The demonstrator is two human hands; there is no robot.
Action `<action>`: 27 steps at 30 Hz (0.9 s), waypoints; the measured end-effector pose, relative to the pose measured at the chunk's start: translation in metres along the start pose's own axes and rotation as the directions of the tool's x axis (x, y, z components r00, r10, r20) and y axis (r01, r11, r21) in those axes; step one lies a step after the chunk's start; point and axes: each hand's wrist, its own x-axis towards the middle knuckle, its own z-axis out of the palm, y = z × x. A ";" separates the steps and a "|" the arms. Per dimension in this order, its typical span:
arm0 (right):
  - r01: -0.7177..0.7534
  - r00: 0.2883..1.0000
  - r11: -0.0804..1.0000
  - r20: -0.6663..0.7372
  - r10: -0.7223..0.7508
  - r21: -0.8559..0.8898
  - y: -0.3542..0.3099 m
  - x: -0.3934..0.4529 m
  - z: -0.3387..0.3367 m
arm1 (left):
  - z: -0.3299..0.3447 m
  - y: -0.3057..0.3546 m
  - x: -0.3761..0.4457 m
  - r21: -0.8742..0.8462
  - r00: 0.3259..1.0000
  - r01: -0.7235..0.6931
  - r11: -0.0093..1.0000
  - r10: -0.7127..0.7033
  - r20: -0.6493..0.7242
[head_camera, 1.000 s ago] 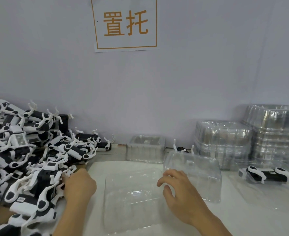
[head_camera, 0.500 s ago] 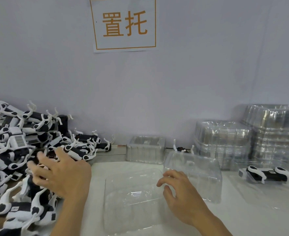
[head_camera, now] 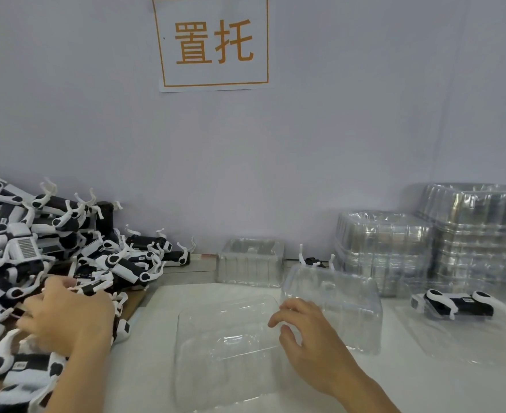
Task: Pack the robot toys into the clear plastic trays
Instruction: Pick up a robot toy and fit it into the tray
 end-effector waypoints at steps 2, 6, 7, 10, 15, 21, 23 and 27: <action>0.003 1.000 1.000 0.002 -0.003 0.005 0.000 0.000 0.000 | 0.007 -0.002 0.004 -0.067 1.000 0.009 0.998 -0.009 -0.003; 0.004 1.000 1.000 0.000 -0.004 0.015 0.001 0.001 0.000 | 0.015 -0.002 0.000 -0.099 0.998 -0.048 0.994 0.044 -0.043; 0.004 1.000 1.000 0.001 -0.004 0.016 0.001 0.001 0.000 | 0.015 0.000 -0.001 -0.132 0.997 -0.063 0.989 0.055 -0.063; 0.002 1.000 1.000 0.010 -0.002 0.019 0.001 0.000 0.001 | 0.015 0.004 -0.004 -0.234 0.982 -0.139 0.962 0.103 -0.158; -0.009 1.000 0.999 0.022 0.009 0.034 0.001 0.000 0.001 | 0.014 0.006 -0.009 -0.410 0.987 -0.106 0.906 0.045 -0.156; -0.014 0.999 0.999 0.031 0.013 0.041 0.001 0.000 0.001 | 0.019 0.009 -0.024 -0.355 0.967 -0.233 0.905 0.179 -0.180; -0.020 0.999 0.999 0.033 0.018 0.044 0.000 0.000 0.001 | 0.015 0.012 -0.024 -0.393 0.959 -0.264 0.881 0.197 -0.203; -0.023 0.999 0.999 0.034 0.021 0.041 -0.001 0.000 0.001 | -0.001 0.026 -0.013 -0.606 0.987 -0.112 0.788 0.020 -0.158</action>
